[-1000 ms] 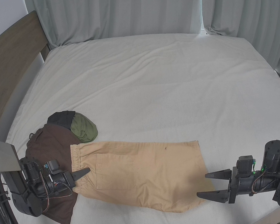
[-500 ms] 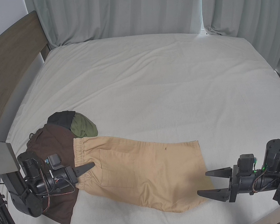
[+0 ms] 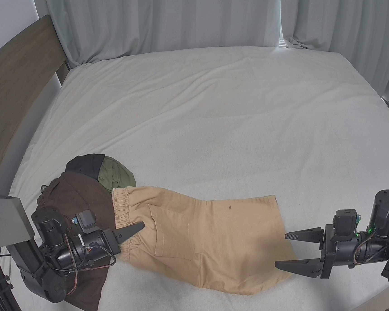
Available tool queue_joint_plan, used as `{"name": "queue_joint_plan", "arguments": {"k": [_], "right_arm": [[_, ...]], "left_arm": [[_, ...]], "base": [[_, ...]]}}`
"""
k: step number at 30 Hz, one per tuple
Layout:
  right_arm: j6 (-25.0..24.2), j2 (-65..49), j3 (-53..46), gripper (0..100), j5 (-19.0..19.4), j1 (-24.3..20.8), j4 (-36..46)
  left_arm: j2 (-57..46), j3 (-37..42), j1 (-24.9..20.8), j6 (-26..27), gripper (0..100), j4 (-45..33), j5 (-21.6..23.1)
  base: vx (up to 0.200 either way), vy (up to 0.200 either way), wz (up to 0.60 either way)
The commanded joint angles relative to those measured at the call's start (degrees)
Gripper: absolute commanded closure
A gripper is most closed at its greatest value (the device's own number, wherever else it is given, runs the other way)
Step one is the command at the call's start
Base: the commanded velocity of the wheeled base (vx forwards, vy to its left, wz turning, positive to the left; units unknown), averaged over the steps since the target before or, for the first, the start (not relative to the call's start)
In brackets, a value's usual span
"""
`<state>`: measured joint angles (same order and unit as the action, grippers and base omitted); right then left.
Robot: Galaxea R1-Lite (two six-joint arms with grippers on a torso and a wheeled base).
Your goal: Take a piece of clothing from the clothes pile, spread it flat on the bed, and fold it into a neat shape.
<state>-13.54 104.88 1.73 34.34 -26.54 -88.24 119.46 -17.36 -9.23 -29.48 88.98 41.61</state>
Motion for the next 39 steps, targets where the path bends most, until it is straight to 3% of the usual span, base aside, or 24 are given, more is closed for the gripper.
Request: {"name": "queue_joint_plan", "arguments": {"k": [1, 20, 28, 39], "right_arm": [[0.1, -0.5, 0.9, 0, 0.0, 0.3, 0.0], [-2.8, -5.7, 3.7, 0, 0.1, 3.0, 0.0], [-2.8, -6.5, 4.2, 0, 2.7, 6.5, 0.0], [-2.8, -6.5, 4.5, 0, 2.7, 6.8, 0.0]], "left_arm": [[0.2, -0.9, -1.7, -0.1, 100, 0.0, -0.7], [3.0, -5.3, -8.2, 0.0, 100, 0.0, -4.1], [3.5, -6.0, -9.6, -0.2, 100, 0.0, -3.9], [6.2, -7.8, -12.9, 0.2, 100, 0.1, -4.0]], "base": [[0.0, 0.0, 0.0], [0.0, 0.0, 0.0], [0.0, 0.0, 0.0], [0.0, 0.0, 0.0]]}}
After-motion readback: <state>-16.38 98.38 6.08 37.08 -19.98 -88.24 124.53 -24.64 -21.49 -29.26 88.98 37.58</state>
